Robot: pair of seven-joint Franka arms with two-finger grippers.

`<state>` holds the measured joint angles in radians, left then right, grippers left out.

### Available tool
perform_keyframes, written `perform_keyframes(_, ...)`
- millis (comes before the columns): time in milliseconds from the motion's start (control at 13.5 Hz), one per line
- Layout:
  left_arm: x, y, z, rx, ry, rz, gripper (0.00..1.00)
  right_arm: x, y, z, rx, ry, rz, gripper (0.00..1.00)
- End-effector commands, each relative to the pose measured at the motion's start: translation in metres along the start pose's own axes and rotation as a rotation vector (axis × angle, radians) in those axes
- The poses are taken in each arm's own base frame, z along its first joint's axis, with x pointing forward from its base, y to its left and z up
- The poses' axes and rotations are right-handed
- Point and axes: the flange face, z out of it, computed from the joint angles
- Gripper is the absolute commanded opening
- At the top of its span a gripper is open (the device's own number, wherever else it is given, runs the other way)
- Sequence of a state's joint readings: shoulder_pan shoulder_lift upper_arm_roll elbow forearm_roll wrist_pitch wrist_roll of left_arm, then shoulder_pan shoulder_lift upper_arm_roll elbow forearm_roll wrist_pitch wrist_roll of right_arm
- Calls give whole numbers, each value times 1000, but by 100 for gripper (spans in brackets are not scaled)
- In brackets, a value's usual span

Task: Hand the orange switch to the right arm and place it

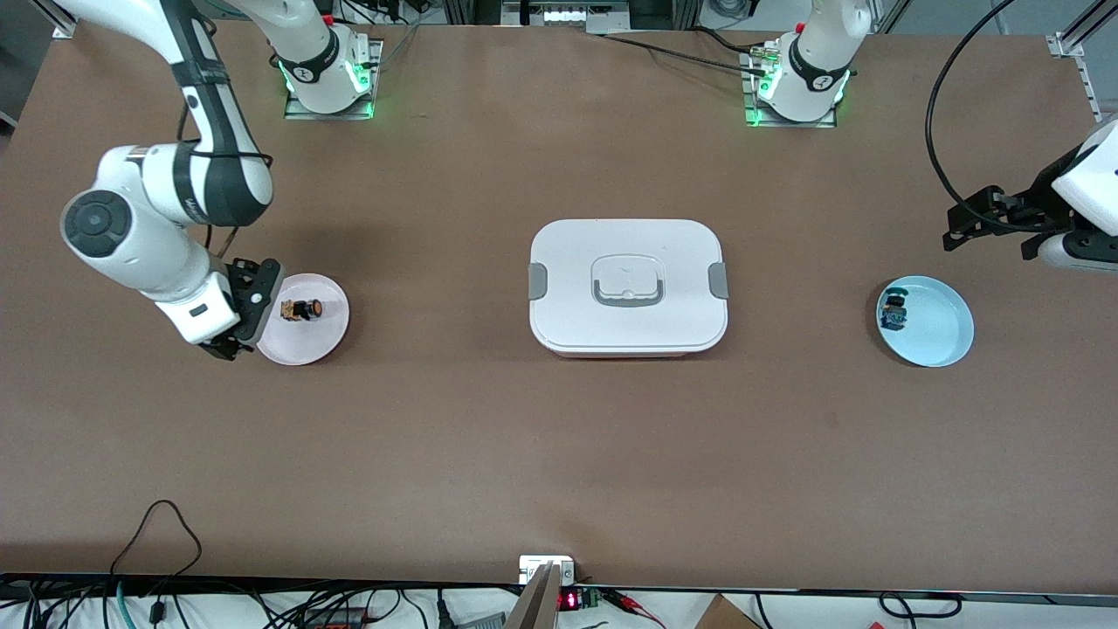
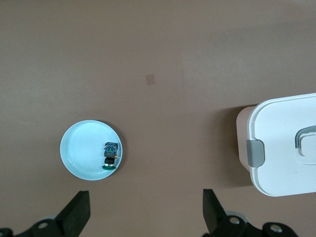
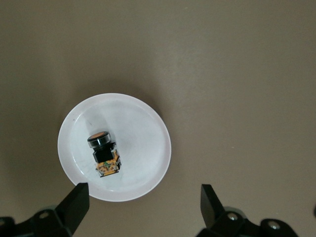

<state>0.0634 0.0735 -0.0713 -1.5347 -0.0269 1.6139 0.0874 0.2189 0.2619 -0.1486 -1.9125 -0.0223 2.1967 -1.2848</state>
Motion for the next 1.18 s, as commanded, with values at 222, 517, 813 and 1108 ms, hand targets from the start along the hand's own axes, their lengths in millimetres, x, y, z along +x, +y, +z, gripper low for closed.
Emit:
perform_keyframes(222, 6, 5, -13, 14, 21, 30, 100, -6, 3, -100, 54, -10, 338, 100)
perform_keyframes(517, 6, 5, -14, 9, 24, 25, 100, -10, -1, -124, 74, -28, 524, 100)
perform_keyframes(813, 6, 8, -15, 9, 24, 31, 100, -11, -13, -148, 109, -65, 900, 100)
perform_keyframes(1108, 1, 10, -17, 8, 7, 33, 100, 1, -23, -188, 227, -46, 1148, 100)
